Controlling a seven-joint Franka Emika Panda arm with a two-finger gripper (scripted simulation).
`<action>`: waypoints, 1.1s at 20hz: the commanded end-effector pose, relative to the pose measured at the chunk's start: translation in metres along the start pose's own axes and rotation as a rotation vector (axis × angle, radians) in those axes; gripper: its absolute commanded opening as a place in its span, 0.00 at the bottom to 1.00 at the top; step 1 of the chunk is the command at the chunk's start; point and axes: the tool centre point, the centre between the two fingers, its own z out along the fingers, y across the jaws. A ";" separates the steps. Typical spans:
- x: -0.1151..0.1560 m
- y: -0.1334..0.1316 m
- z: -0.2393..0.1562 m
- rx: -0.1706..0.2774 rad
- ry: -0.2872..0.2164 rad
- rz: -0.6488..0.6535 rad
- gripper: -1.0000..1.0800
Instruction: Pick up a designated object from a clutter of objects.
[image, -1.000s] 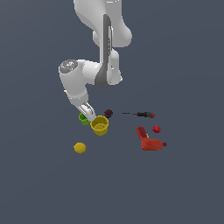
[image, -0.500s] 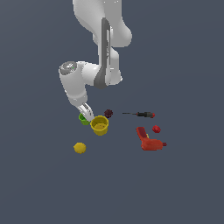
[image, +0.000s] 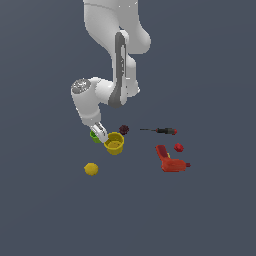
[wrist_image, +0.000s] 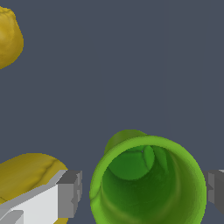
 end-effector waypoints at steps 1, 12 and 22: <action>0.000 0.000 0.009 0.000 0.000 0.001 0.96; 0.000 0.000 0.015 0.001 0.000 0.002 0.00; 0.002 -0.006 0.003 0.011 0.015 0.004 0.00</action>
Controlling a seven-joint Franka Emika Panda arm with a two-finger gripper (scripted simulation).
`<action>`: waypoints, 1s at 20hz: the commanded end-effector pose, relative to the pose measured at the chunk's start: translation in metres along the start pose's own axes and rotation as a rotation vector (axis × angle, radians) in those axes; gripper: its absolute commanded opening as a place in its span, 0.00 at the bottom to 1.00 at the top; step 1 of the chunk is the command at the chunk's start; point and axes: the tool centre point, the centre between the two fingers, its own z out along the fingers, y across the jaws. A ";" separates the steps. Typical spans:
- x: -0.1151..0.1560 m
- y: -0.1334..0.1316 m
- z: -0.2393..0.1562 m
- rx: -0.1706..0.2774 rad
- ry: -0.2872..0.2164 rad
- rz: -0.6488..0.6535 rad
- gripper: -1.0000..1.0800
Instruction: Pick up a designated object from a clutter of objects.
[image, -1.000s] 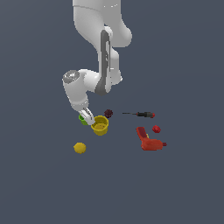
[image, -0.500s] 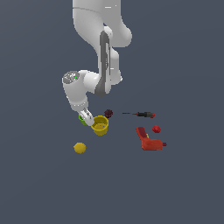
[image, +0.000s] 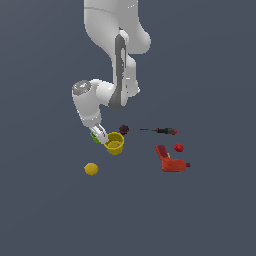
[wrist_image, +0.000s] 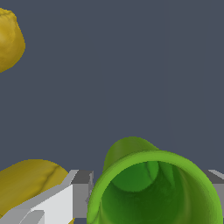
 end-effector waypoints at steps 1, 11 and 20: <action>-0.003 -0.004 -0.005 0.001 0.001 -0.001 0.00; -0.031 -0.035 -0.047 -0.001 -0.001 0.000 0.00; -0.076 -0.084 -0.115 -0.006 0.000 0.000 0.00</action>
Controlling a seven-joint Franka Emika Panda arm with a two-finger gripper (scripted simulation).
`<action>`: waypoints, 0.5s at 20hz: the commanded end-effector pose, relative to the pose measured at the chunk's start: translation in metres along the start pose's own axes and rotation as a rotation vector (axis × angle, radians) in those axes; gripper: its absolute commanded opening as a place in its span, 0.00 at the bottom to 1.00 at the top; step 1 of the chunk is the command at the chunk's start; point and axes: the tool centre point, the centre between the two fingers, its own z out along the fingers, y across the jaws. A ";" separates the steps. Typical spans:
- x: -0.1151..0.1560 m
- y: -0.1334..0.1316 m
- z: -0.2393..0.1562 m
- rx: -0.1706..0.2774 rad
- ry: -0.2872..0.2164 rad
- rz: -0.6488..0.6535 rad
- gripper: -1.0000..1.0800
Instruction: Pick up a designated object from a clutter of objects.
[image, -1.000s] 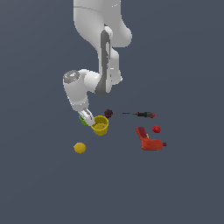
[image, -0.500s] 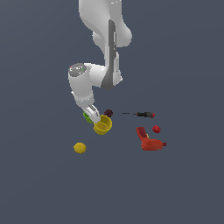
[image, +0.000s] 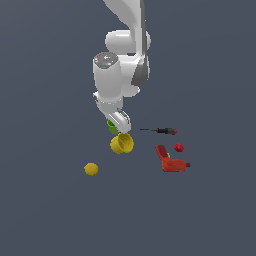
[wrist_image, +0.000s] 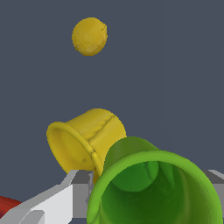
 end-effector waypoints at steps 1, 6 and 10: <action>-0.014 -0.016 -0.023 -0.001 0.002 0.000 0.00; -0.043 -0.048 -0.067 -0.003 0.001 0.000 0.00; -0.066 -0.074 -0.102 -0.004 0.000 -0.001 0.00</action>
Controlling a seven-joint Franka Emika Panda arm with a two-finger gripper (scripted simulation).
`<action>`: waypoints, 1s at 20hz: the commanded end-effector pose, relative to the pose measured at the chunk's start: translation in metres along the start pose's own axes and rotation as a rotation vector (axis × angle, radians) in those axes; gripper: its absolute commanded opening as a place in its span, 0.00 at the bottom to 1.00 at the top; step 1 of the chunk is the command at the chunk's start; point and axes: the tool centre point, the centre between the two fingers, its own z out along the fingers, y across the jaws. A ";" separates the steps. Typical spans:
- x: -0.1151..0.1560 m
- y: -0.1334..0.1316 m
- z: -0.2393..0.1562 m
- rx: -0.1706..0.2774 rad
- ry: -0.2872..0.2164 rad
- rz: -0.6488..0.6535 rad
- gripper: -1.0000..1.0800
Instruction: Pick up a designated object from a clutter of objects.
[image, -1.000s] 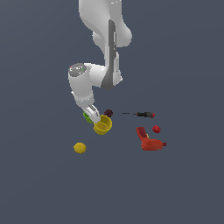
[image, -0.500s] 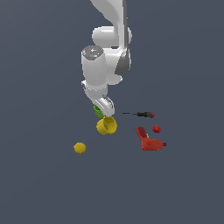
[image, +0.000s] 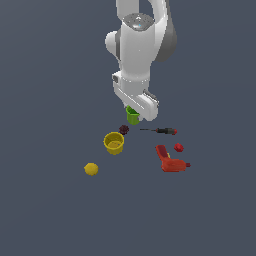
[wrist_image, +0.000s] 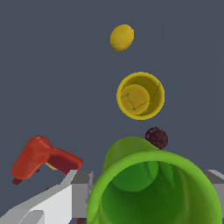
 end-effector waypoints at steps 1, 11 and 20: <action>-0.015 -0.016 -0.023 0.000 -0.001 0.000 0.00; -0.067 -0.080 -0.105 0.000 -0.008 -0.002 0.00; -0.089 -0.112 -0.144 0.000 -0.011 -0.002 0.00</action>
